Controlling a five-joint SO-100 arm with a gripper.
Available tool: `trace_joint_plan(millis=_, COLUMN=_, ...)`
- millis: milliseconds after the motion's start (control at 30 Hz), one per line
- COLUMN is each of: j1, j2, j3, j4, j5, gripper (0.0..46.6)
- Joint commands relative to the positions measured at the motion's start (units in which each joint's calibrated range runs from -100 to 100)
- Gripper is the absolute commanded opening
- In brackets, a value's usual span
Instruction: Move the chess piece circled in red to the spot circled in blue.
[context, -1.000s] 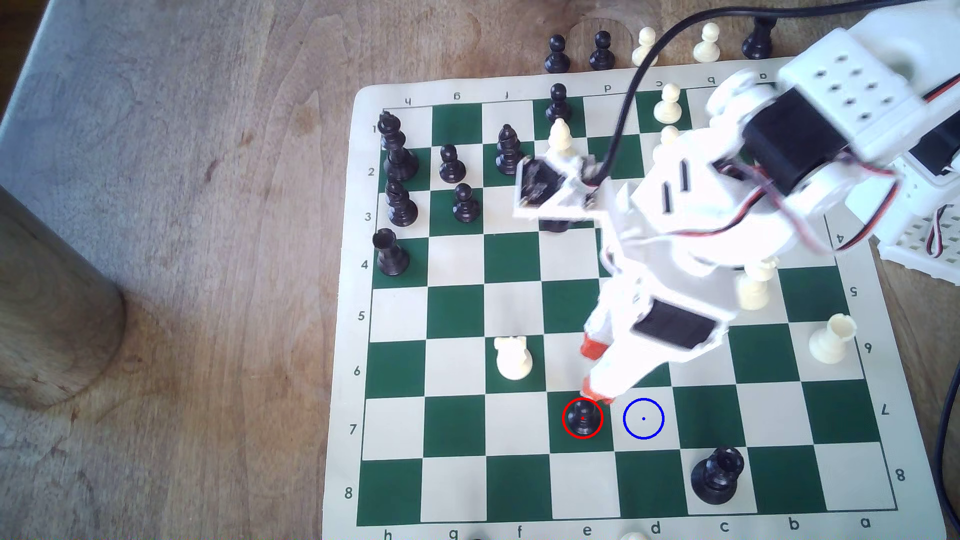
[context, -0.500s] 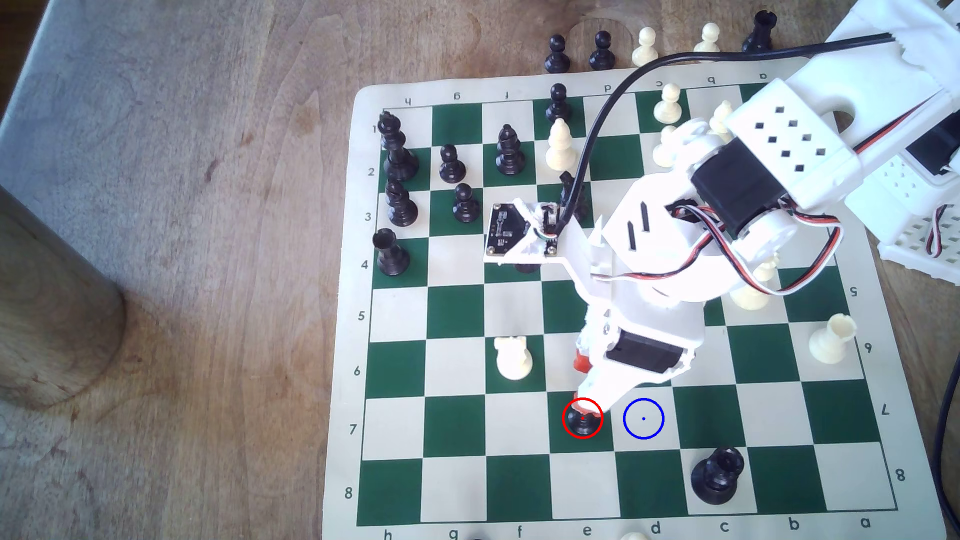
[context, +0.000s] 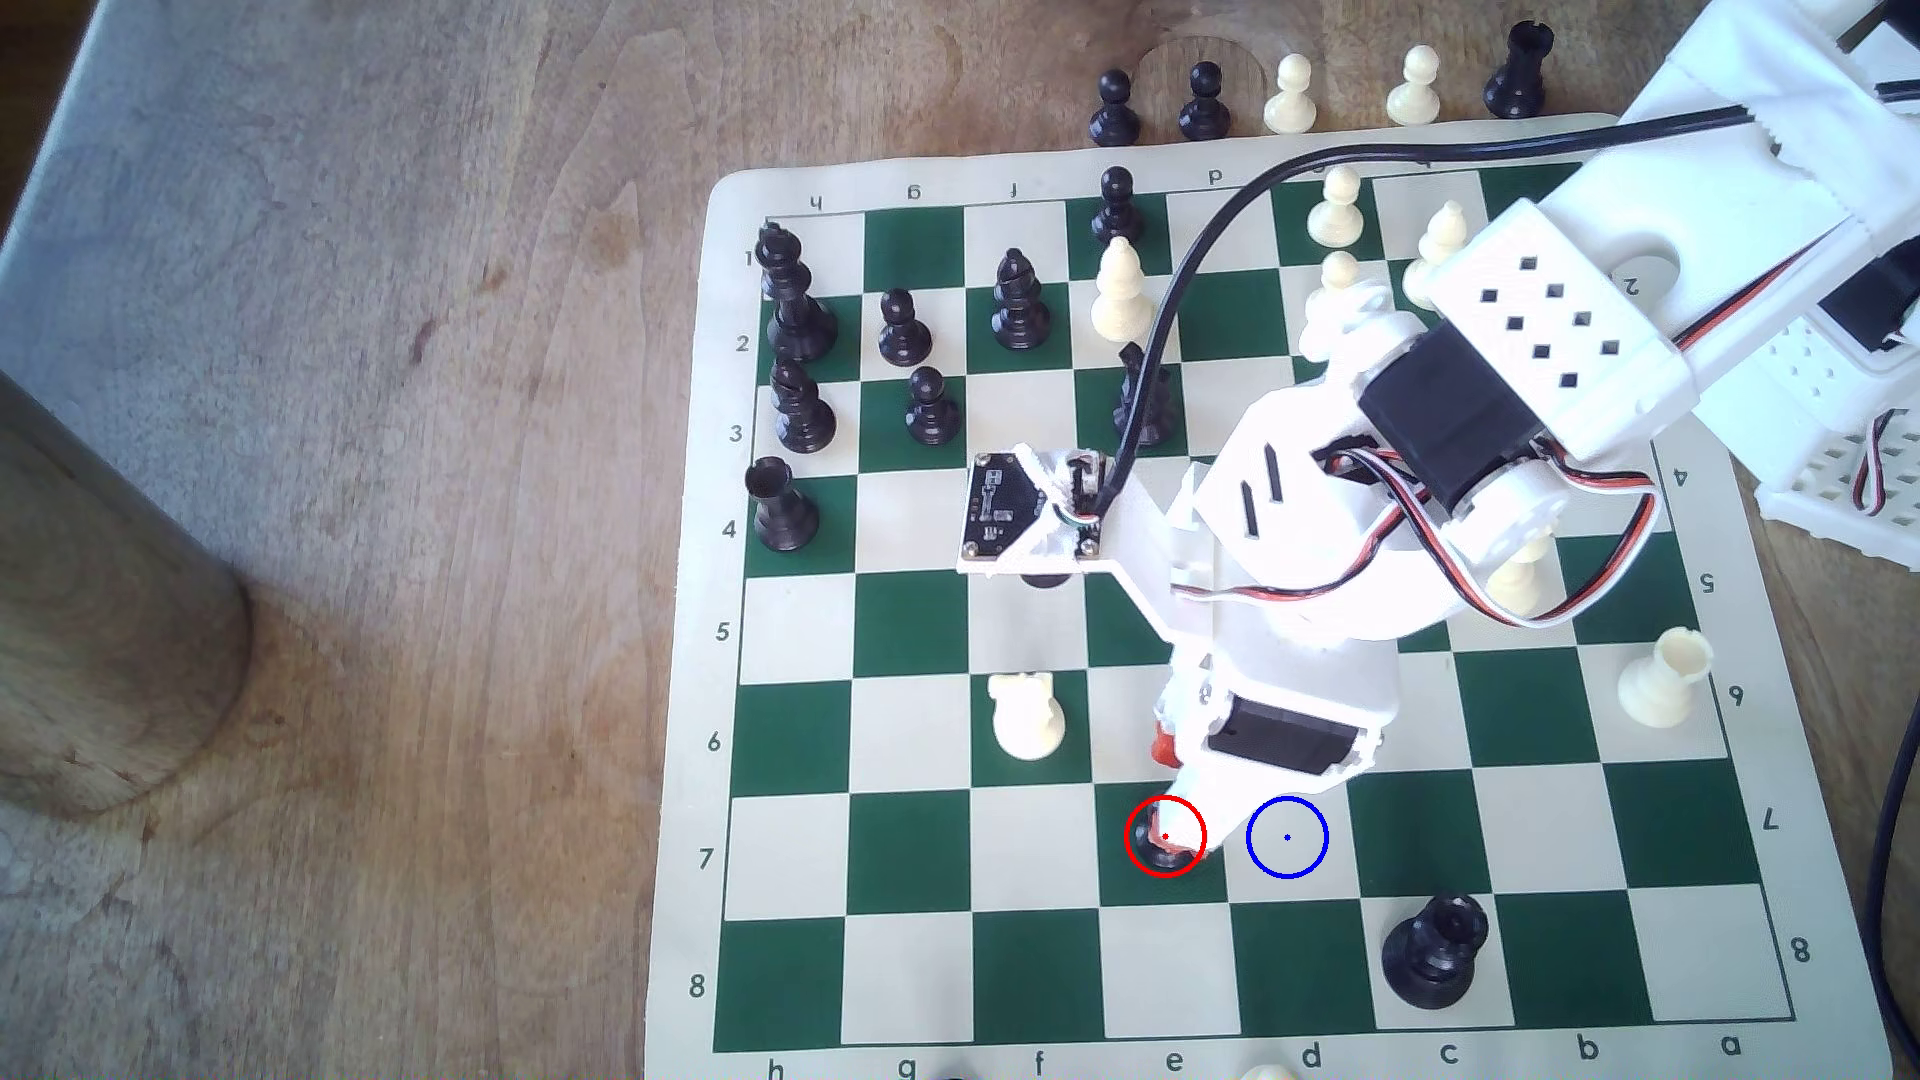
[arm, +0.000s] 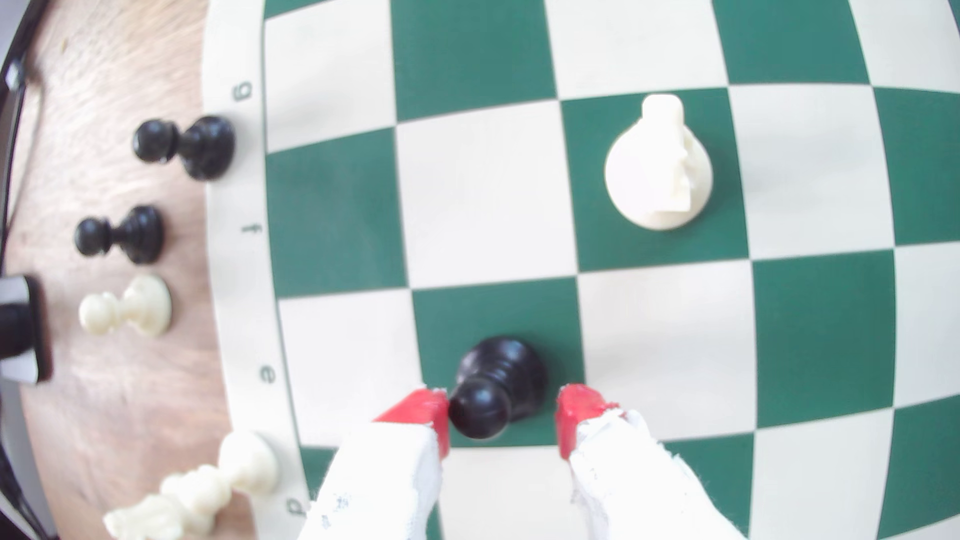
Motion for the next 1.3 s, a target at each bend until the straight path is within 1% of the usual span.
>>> trace_joint_plan(millis=0, j1=-0.4, j2=-0.7, j3=-5.4, j4=-1.2, j5=0.3, gripper=11.3)
trace_joint_plan(millis=167, j1=-0.6, j2=0.0, j3=-6.2, j4=-1.3, j5=0.2, gripper=11.2)
trace_joint_plan(millis=433, j1=-0.8, j2=0.7, j3=-7.1, j4=-1.4, j5=0.0, gripper=9.7)
trace_joint_plan(millis=633, j1=-1.3, j2=1.4, j3=-7.5, j4=-1.4, j5=0.0, gripper=5.8)
trace_joint_plan(millis=700, j1=-1.4, j2=1.4, j3=-7.5, j4=-1.4, j5=0.0, gripper=3.6)
trace_joint_plan(millis=733, j1=-1.4, j2=1.4, j3=-7.5, j4=-1.4, j5=0.0, gripper=0.7)
trace_joint_plan(millis=767, j1=-1.5, j2=1.3, j3=-7.5, j4=-1.4, j5=0.0, gripper=0.2)
trace_joint_plan(millis=1000, j1=-1.3, j2=-1.8, j3=-7.5, j4=-1.1, j5=-0.3, gripper=0.2)
trace_joint_plan(millis=1067, j1=-0.7, j2=-5.1, j3=-7.5, j4=-1.1, j5=-0.8, gripper=0.2)
trace_joint_plan(millis=1267, j1=-0.1, j2=-12.1, j3=-5.4, j4=-1.1, j5=-1.2, gripper=0.2)
